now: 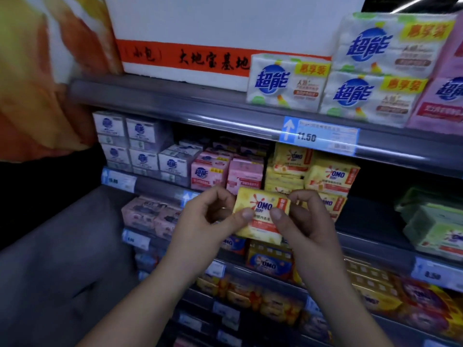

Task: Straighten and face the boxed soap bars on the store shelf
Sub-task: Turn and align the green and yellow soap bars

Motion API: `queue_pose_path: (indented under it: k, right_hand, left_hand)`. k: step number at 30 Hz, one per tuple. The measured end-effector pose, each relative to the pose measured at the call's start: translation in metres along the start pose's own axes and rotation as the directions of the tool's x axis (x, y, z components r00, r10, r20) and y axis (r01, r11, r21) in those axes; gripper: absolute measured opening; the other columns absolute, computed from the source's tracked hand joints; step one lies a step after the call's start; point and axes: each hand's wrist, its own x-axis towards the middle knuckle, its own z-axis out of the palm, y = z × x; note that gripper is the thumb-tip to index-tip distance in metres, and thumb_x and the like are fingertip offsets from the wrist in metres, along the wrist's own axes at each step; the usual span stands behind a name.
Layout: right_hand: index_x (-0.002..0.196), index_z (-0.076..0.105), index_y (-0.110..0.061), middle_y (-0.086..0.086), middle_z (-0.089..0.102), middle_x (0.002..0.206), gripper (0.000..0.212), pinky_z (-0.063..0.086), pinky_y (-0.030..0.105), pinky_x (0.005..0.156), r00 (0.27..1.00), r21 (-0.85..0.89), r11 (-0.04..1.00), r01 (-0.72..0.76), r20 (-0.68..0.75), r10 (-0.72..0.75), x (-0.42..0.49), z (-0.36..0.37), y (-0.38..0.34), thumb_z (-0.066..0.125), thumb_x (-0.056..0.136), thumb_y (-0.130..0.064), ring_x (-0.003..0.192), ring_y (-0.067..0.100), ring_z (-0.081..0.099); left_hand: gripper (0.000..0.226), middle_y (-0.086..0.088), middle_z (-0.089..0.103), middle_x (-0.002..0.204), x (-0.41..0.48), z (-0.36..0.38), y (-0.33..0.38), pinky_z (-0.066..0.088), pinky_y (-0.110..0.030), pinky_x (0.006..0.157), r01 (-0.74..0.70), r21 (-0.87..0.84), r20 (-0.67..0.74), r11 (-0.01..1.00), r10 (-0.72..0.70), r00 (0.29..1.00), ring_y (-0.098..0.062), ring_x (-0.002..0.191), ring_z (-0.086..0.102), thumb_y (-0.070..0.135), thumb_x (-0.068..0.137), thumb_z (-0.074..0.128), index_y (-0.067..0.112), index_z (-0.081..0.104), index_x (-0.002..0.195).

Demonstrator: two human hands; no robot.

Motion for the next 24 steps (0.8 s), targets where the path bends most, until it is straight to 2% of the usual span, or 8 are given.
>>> queue_pose_path:
  k: [2,4,6,8,11,14,19,24]
  right_hand:
    - [0.099,0.058,-0.036,0.0,0.074,0.081,0.028,0.055,0.024,0.063,0.999,0.017,1.0,-0.014,0.029,0.014,-0.002,0.001,-0.003,0.074,0.084,-0.053,0.076,0.016,0.071]
    - [0.1,0.06,-0.038,0.002,0.077,0.09,0.023,0.057,0.023,0.067,0.999,0.032,0.999,-0.027,0.044,0.025,-0.005,0.003,-0.004,0.074,0.084,-0.048,0.083,0.016,0.074]
    - [0.102,0.06,-0.037,-0.006,0.078,0.091,0.027,0.056,0.017,0.067,0.998,0.057,0.998,-0.029,0.062,0.025,-0.01,0.004,-0.003,0.074,0.083,-0.05,0.083,0.006,0.074]
    - [0.105,0.059,-0.035,-0.009,0.076,0.092,0.027,0.056,0.021,0.07,0.995,0.065,0.997,-0.031,0.096,0.025,-0.014,0.003,-0.001,0.075,0.086,-0.046,0.085,0.004,0.071]
    - [0.11,0.052,-0.027,-0.007,0.072,0.126,0.025,0.059,0.036,0.087,0.974,0.125,0.991,-0.047,0.225,0.018,-0.019,-0.001,0.003,0.069,0.095,-0.017,0.113,0.012,0.068]
    - [0.106,0.047,-0.023,-0.01,0.056,0.153,0.04,0.053,0.034,0.1,0.95,0.175,0.984,-0.036,0.31,-0.02,-0.02,-0.005,0.002,0.057,0.095,0.014,0.136,0.014,0.057]
    - [0.106,0.048,-0.024,-0.01,0.056,0.152,0.046,0.054,0.025,0.095,0.964,0.184,0.983,-0.019,0.262,-0.03,-0.014,-0.001,-0.004,0.055,0.09,0.019,0.139,0.012,0.054]
    - [0.112,0.059,-0.027,0.004,0.075,0.123,0.028,0.059,0.032,0.085,0.997,0.127,0.991,-0.035,0.079,0.025,-0.006,0.005,-0.008,0.072,0.09,-0.014,0.113,0.021,0.072]
  left_hand:
    - [0.041,-0.035,0.05,0.079,-0.008,-0.003,0.002,0.047,-0.04,0.072,0.048,-0.097,-0.012,0.994,-0.049,0.999,-0.026,0.079,0.053,0.04,0.077,0.083,0.007,0.058,0.082]
    - [0.038,-0.032,0.05,0.077,-0.016,-0.004,0.005,0.047,-0.041,0.072,0.077,-0.12,-0.029,0.99,-0.081,0.996,-0.026,0.078,0.052,0.04,0.075,0.085,0.011,0.06,0.079]
    - [0.033,-0.024,0.047,0.075,-0.024,-0.004,0.007,0.047,-0.037,0.07,0.08,-0.112,-0.045,0.991,-0.085,0.995,-0.025,0.078,0.05,0.038,0.075,0.085,0.018,0.059,0.075]
    - [0.029,-0.025,0.056,0.083,-0.028,-0.005,0.009,0.052,-0.035,0.073,0.061,-0.138,-0.026,0.988,-0.065,0.998,-0.025,0.083,0.058,0.028,0.078,0.085,0.017,0.059,0.084]
    - [0.043,-0.006,0.074,0.11,-0.031,-0.011,0.009,0.059,-0.029,0.08,0.048,-0.159,0.033,0.986,-0.043,0.999,-0.017,0.105,0.07,0.006,0.08,0.084,0.015,0.058,0.113]
    - [0.054,-0.003,0.073,0.123,-0.028,-0.016,0.01,0.059,-0.026,0.087,-0.012,-0.122,0.082,0.992,0.022,0.996,-0.013,0.119,0.067,-0.009,0.077,0.08,0.019,0.066,0.121]
    - [0.058,-0.001,0.072,0.126,-0.011,-0.023,0.006,0.06,-0.034,0.091,-0.053,-0.124,0.14,0.991,0.07,0.988,-0.016,0.125,0.065,-0.018,0.078,0.077,0.028,0.071,0.112]
    - [0.057,0.001,0.072,0.125,0.006,-0.033,0.013,0.061,-0.03,0.084,-0.062,-0.17,0.206,0.983,0.097,0.974,-0.018,0.12,0.067,0.01,0.079,0.084,0.035,0.065,0.126]
